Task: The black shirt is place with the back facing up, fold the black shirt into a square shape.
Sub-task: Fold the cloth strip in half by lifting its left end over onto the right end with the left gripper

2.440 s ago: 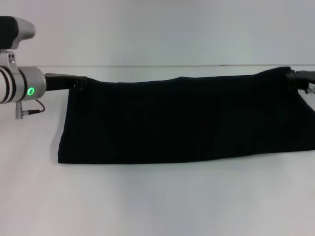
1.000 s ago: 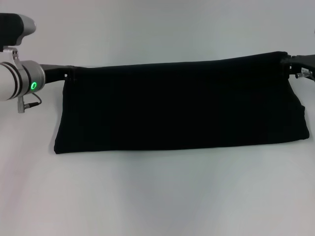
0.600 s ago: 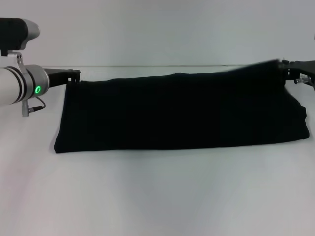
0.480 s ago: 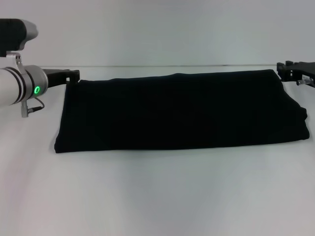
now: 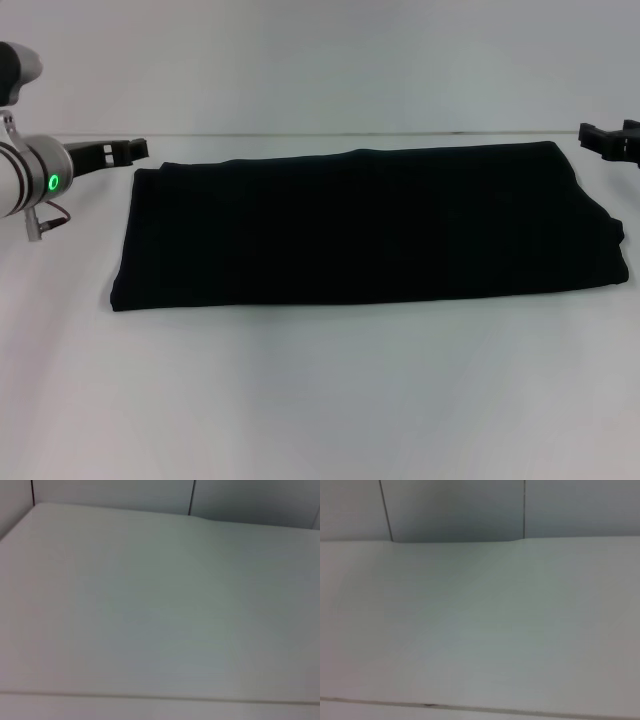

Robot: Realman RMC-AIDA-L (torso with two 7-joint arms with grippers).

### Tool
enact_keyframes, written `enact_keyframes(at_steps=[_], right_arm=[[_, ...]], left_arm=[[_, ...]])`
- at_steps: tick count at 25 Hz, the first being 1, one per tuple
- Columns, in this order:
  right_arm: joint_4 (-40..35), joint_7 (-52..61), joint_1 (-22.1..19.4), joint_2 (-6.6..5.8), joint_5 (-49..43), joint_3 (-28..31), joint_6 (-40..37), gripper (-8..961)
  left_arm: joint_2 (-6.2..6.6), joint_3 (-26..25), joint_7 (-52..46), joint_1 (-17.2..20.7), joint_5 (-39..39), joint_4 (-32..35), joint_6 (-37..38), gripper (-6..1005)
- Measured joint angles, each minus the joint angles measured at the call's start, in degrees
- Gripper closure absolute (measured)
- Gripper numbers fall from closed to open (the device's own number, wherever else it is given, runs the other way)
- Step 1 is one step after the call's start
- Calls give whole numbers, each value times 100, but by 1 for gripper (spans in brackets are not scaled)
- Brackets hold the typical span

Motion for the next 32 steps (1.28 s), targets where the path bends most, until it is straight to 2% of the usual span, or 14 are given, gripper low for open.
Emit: enact_keyframes(at_steps=[4, 7, 11, 14, 18, 24, 29, 32], right_arm=[[-221, 829, -334, -160, -12, -263, -757, 298], [-513, 1618, -659, -291, -14, -602, -1413, 294], [-710, 2735, -1052, -617, -16, -1188, -2231, 291], [-719, 3345, -1207, -860, -25, -1478, -2709, 296], [-721, 4179, -1209, -1054, -308, -1832, -2942, 297], [-744, 5101, -960, -1074, -1152, -1949, -2876, 298], [-655, 5332, -817, -993, -1351, -1960, -2688, 298], [-486, 5335, -714, -922, -1356, -1962, -2417, 297]], left_arm=[[50, 7, -194, 137, -1, 268, 1138, 398], [31, 32, -192, 268, -1, 597, 2102, 214], [13, 40, -117, 361, -1, 906, 3242, 218], [-22, 49, 109, 377, -68, 972, 3738, 222], [-115, 102, 536, 373, -194, 986, 3951, 225], [-191, 553, 758, 379, -223, 1004, 3953, 228], [-284, 839, 1301, 406, -224, 1019, 3998, 230], [-299, 940, 1419, 415, -224, 1021, 3974, 231]])
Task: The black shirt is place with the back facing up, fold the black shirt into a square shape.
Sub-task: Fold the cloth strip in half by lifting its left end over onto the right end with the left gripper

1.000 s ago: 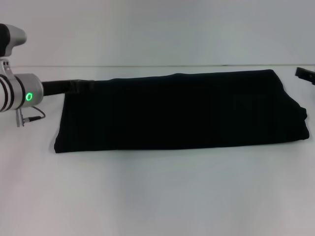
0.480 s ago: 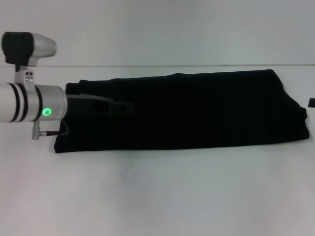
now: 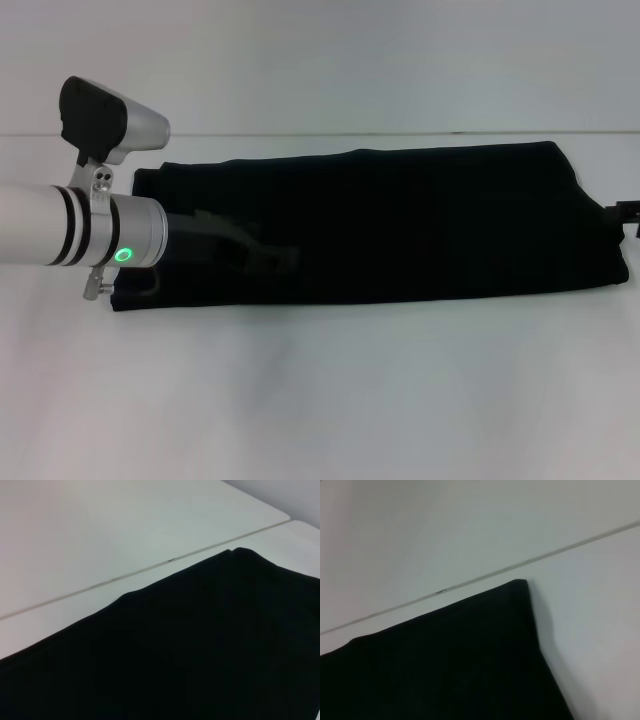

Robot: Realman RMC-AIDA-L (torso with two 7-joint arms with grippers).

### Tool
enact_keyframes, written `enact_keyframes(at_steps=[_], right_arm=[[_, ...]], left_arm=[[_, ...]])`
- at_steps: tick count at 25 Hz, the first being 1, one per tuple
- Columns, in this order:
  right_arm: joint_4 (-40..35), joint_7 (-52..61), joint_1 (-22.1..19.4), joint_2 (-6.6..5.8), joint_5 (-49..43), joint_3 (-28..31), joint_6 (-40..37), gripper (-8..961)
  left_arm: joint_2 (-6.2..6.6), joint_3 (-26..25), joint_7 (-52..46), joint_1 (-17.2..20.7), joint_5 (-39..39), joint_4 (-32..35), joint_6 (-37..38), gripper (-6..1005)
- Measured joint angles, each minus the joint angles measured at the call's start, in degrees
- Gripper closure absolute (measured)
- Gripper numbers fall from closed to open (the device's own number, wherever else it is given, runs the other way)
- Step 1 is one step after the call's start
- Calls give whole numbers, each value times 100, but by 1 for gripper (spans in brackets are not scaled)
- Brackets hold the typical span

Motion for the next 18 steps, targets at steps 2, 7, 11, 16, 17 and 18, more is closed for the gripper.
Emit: enact_keyframes(at_steps=[2, 7, 11, 16, 17, 18], right_arm=[[102, -19, 54, 57, -3, -1, 188, 297], [131, -74, 88, 201, -6, -10, 563, 297], [137, -161, 91, 237, -8, -27, 778, 298], [219, -235, 118, 289, -7, -35, 1057, 298], [265, -267, 132, 294, 1, -36, 1110, 298], [313, -303, 148, 299, 14, -33, 1146, 298]], left_arm=[[-4, 31, 15, 0, 0, 0, -8, 232], [-3, 82, 24, -38, 0, 43, -2, 230], [-2, 82, 11, -59, 1, 53, -3, 231], [0, 79, -21, -95, -2, 53, -13, 231], [-2, 79, -23, -100, -2, 53, -13, 232], [-7, 80, -25, -105, -3, 53, -14, 232]])
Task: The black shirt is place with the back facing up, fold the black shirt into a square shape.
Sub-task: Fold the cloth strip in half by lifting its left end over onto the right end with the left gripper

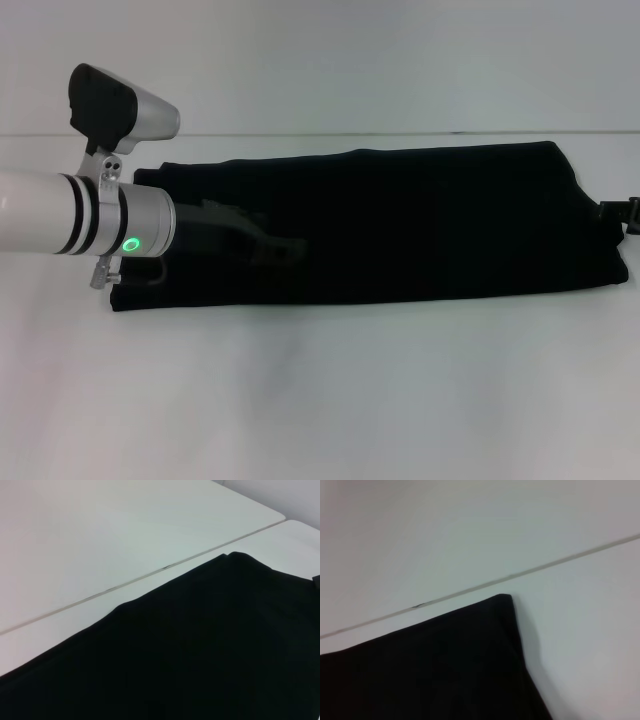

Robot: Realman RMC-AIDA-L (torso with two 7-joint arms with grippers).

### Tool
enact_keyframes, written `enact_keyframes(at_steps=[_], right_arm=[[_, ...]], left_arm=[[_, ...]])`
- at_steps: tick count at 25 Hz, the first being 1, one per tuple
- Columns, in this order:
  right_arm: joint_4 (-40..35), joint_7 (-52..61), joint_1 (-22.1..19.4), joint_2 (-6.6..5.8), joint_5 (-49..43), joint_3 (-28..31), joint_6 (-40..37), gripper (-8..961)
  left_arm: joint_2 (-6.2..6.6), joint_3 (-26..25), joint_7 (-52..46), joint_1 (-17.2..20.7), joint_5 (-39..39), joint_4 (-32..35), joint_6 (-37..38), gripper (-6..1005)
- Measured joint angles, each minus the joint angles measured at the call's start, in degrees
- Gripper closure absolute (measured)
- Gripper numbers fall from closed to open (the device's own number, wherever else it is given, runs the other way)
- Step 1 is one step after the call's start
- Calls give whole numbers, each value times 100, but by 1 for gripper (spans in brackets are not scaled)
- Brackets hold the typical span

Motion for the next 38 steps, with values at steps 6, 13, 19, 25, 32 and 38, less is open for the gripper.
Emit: enact_keyframes(at_steps=[6, 13, 19, 25, 32, 38], right_arm=[[43, -114, 52, 97, 51, 50, 44, 297], [1, -338, 46, 109, 528, 50, -256, 297], [-9, -386, 58, 102, 643, 24, -443, 297], [38, -401, 49, 129, 618, 5, -343, 297], [52, -410, -27, 159, 609, -6, -161, 298], [56, -458, -35, 227, 632, 4, -130, 297]], left_arm=[[-9, -39, -12, -11, -7, 0, -16, 231], [-9, -46, -17, -21, -38, 0, -23, 232], [-13, -46, -18, -20, -70, 0, -66, 230], [-16, -43, -18, -11, -74, 0, -126, 231], [-24, -43, -18, -17, -74, -8, -155, 231], [-25, -44, -18, -22, -74, -5, -167, 232]])
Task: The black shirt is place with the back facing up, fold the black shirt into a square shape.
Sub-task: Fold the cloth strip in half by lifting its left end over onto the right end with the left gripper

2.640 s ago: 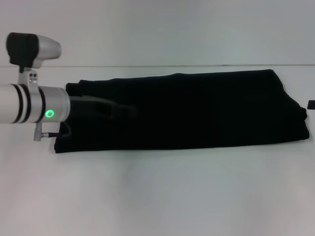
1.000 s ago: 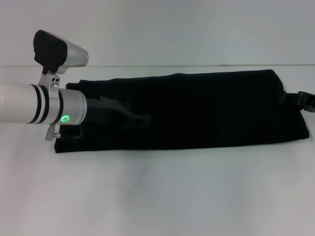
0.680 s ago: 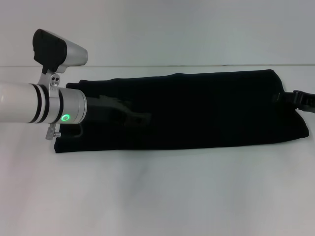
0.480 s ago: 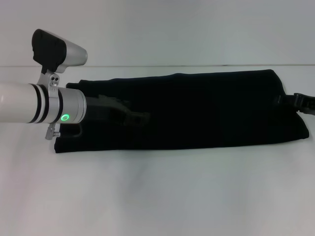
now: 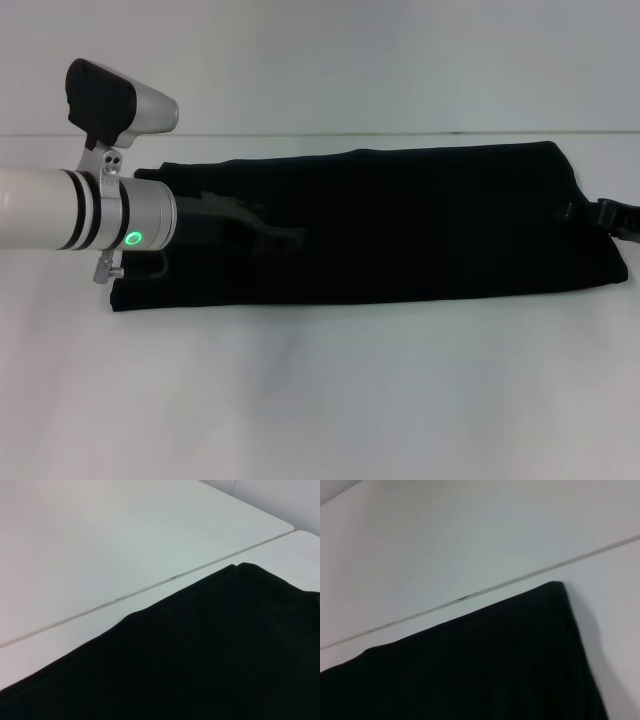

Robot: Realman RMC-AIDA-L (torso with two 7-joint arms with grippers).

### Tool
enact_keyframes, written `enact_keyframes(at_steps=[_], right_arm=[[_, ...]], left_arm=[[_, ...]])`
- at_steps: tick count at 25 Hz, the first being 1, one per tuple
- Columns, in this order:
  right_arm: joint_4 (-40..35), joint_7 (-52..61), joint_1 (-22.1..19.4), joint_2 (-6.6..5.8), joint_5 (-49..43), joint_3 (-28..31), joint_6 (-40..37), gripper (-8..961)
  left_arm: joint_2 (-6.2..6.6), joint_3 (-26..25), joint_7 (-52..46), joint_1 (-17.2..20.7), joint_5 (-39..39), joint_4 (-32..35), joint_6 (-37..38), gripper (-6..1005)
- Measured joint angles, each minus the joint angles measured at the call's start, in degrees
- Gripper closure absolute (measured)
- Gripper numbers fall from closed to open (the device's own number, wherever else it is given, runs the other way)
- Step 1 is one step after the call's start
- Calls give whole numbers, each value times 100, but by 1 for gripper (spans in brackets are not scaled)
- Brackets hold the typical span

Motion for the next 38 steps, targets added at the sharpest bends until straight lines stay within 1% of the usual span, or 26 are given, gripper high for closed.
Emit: enact_keyframes(at_steps=[3, 7, 10, 14, 16, 20, 26, 34, 38], right_arm=[[2, -36, 27, 51, 3, 29, -49, 297], [-6, -83, 34, 62, 163, 52, -220, 298], [-8, -240, -32, 28, 504, 53, -509, 298], [-1, -263, -87, 1, 648, 49, -723, 298], [1, -262, -94, 20, 652, 22, -668, 298], [39, -392, -80, 121, 634, -14, -276, 297], [89, -622, -59, 216, 645, -7, 50, 297], [73, -706, -49, 226, 785, 32, -346, 298], [74, -768, -45, 228, 814, 14, -257, 298]], left_arm=[[0, 2, 0, -7, 0, 2, -4, 232], [4, 13, 11, -16, -35, 4, -4, 231], [9, 16, 21, -16, -77, 5, -5, 230], [10, 10, 32, -16, -79, 5, -3, 230], [7, 7, 42, -16, -82, 5, -3, 230], [2, 6, 53, -16, -89, 5, -3, 230], [6, 16, 51, -13, -140, 5, -3, 230], [-1, 17, 51, -9, -142, 5, -4, 231], [1, 9, 53, -10, -142, 5, -28, 231]])
